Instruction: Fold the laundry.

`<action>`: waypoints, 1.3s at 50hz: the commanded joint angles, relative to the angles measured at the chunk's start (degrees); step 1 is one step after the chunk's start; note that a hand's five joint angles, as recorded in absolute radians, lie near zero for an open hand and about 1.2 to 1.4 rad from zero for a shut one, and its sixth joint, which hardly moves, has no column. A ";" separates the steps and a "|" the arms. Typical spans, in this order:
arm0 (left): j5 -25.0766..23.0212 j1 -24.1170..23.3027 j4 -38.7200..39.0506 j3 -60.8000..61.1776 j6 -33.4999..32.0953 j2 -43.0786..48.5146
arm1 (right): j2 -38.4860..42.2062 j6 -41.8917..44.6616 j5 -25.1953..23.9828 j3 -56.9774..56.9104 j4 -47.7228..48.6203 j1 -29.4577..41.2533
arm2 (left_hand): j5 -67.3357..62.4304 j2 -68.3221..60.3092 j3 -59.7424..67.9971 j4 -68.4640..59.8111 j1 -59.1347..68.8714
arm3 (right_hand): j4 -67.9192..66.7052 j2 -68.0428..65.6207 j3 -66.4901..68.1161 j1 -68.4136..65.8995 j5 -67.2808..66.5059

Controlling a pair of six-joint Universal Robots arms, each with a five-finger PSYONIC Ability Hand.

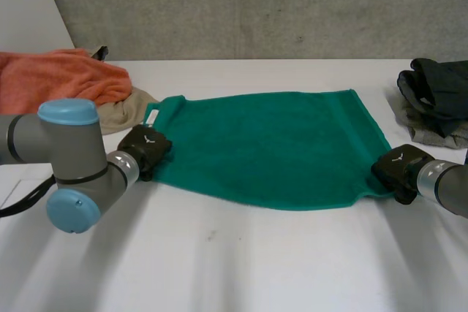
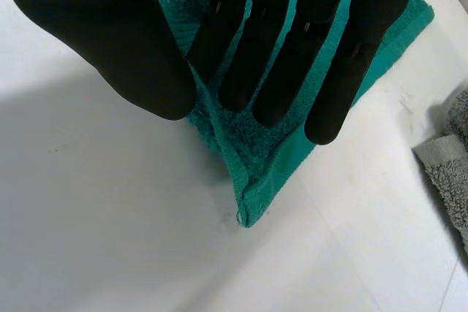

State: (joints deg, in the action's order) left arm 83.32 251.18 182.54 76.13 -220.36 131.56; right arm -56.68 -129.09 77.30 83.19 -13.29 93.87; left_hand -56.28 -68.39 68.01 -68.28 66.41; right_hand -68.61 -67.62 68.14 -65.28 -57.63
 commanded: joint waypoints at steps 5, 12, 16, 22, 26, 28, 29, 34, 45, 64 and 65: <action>2.20 1.76 -12.20 18.77 2.74 -24.14 | -10.03 4.63 -0.49 3.12 -15.34 -0.53 | -13.72 -11.61 11.99 -11.72 13.59 | -11.39 -12.38 11.86 -14.72 -12.37; 1.93 7.73 -25.10 29.50 -3.57 -32.06 | -11.09 23.06 1.61 6.90 -34.84 -4.39 | -13.72 -11.61 11.99 -11.72 13.59 | -11.39 -12.38 11.86 -14.72 -12.37; 0.27 10.64 -29.43 30.22 -7.09 -32.16 | -10.91 24.69 2.76 6.64 -34.71 -4.57 | -13.72 -11.61 11.99 -11.72 13.59 | -11.39 -12.38 11.86 -14.72 -12.37; -1.41 10.12 -27.94 26.62 -5.70 -29.18 | -10.04 19.33 2.68 4.27 -29.43 -3.43 | -13.72 -11.61 11.99 -11.72 13.59 | -11.39 -12.38 11.86 -14.72 -12.37; 0.35 8.10 -26.45 21.00 -2.10 -25.05 | -8.63 15.90 2.50 1.90 -26.62 -2.03 | -13.72 -11.61 11.99 -11.72 13.59 | -11.39 -12.38 11.86 -14.72 -12.37; 2.10 6.96 -26.01 17.23 -0.17 -22.68 | -7.32 13.97 2.33 0.06 -23.82 -1.50 | -13.72 -11.61 11.99 -11.72 13.59 | -11.39 -12.38 11.86 -14.72 -12.37; 2.46 6.60 -25.92 15.99 0.45 -21.88 | -6.79 13.44 2.15 -0.74 -23.02 -1.41 | -13.72 -11.61 11.99 -11.72 13.59 | -11.39 -12.38 11.86 -14.72 -12.37; 4.65 4.49 -23.29 7.47 3.70 -16.61 | -4.24 9.13 1.27 -4.26 -16.08 -0.36 | -13.72 -11.61 11.99 -11.72 13.59 | -11.39 -12.38 11.86 -14.72 -12.37; 10.89 0.37 -16.52 -13.18 5.55 -2.47 | 1.82 3.68 0.83 -11.37 0.61 1.93 | -13.72 -11.61 11.99 -11.72 13.59 | -11.39 -12.38 11.86 -14.72 -12.37; 12.04 -3.15 -11.33 -32.80 2.57 11.26 | 14.22 2.00 4.08 -22.19 17.59 4.92 | -13.72 -11.61 11.99 -11.72 13.59 | -11.39 -12.38 11.86 -14.72 -12.37; 11.69 -3.24 -11.16 -32.89 2.57 11.44 | 14.83 2.09 4.34 -22.63 17.77 5.09 | -13.72 -11.61 11.99 -11.72 13.59 | -11.39 -12.38 11.86 -14.72 -12.37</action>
